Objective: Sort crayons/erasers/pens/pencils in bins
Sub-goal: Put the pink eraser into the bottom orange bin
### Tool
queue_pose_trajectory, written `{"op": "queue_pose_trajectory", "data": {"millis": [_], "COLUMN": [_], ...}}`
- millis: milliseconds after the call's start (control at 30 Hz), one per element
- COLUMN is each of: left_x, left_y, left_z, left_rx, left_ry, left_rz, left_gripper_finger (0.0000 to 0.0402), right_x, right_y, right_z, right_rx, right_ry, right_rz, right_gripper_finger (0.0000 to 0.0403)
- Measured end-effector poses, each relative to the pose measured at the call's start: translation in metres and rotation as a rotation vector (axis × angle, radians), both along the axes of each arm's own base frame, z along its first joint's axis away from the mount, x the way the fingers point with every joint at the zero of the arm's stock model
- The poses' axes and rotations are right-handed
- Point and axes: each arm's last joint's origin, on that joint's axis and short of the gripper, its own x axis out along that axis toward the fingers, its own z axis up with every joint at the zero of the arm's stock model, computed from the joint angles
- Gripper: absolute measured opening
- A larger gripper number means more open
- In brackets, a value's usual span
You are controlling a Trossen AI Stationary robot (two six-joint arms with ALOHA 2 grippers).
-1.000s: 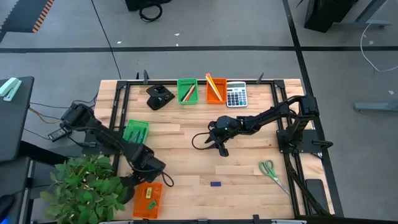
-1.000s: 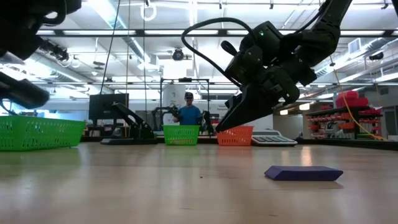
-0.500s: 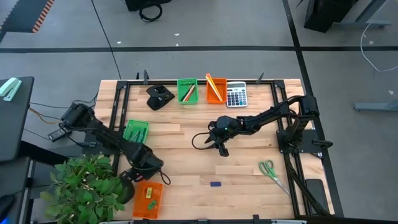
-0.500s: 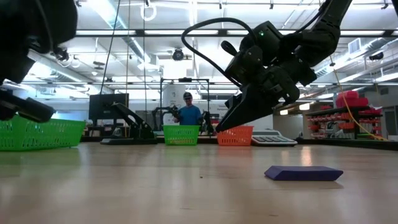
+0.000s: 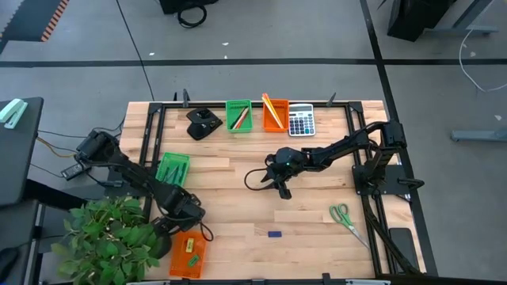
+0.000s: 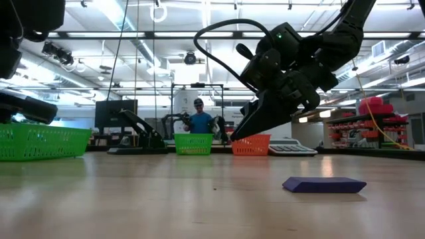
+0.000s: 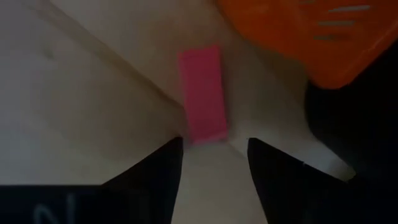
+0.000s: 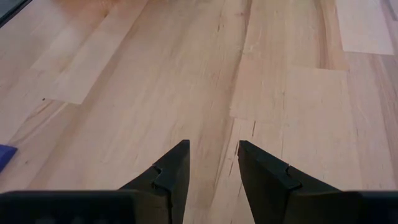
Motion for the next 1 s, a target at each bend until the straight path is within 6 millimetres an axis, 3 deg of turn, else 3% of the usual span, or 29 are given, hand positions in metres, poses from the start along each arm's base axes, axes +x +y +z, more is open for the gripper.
{"op": "queue_pose_trajectory", "data": {"millis": [500, 1000], "left_x": [0.003, -0.006], "left_y": [-0.012, -0.009], "left_z": [0.007, 0.017], "left_rx": [0.024, 0.122], "left_ry": [-0.04, 0.083], "left_rz": [-0.006, 0.056], "left_gripper_finger": [0.0176, 0.018], "right_x": [0.0, 0.0], "right_y": [0.0, 0.0], "right_z": [0.0, 0.0], "right_rx": [0.015, 0.008], "right_ry": [0.008, 0.003], "right_rz": [-0.011, -0.008], "right_gripper_finger": [0.0142, 0.0142]}}
